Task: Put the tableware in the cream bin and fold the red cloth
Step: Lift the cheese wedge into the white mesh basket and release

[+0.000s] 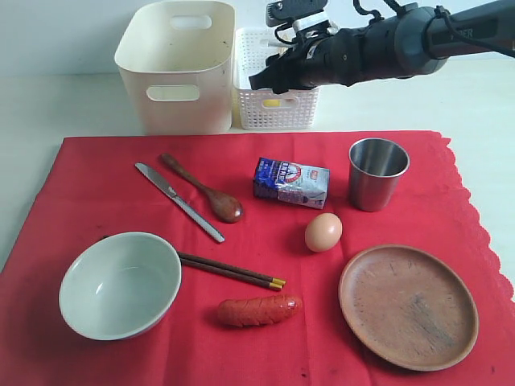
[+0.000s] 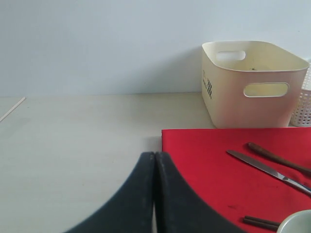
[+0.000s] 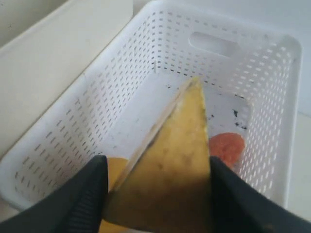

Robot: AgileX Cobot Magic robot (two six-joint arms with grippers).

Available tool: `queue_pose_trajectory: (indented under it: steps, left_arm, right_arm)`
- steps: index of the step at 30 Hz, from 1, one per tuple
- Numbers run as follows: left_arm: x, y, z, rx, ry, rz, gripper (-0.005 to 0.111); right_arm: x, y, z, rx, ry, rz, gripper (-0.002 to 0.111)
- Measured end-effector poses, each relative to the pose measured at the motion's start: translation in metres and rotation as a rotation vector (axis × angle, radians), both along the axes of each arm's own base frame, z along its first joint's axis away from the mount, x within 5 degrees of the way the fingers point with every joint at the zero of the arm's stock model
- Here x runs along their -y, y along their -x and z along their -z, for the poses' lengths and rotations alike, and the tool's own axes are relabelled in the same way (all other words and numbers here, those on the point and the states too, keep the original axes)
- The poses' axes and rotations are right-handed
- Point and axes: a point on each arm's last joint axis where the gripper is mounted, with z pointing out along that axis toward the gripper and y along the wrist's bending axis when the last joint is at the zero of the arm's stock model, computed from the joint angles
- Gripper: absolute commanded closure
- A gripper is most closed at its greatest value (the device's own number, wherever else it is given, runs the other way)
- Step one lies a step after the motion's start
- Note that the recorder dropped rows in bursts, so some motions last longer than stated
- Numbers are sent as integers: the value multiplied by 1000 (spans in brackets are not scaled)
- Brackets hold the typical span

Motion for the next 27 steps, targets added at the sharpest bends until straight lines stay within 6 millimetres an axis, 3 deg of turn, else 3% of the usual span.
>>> queue_pose_trajectory:
  steps: [18,27]
  left_arm:
    - [0,0,0,0,0,0,107]
    - [0,0,0,0,0,0,107]
  right_arm:
    - [-1,-4,-6,61,-53,20,30]
    - [-1,-3,-11,41,-93,52,29]
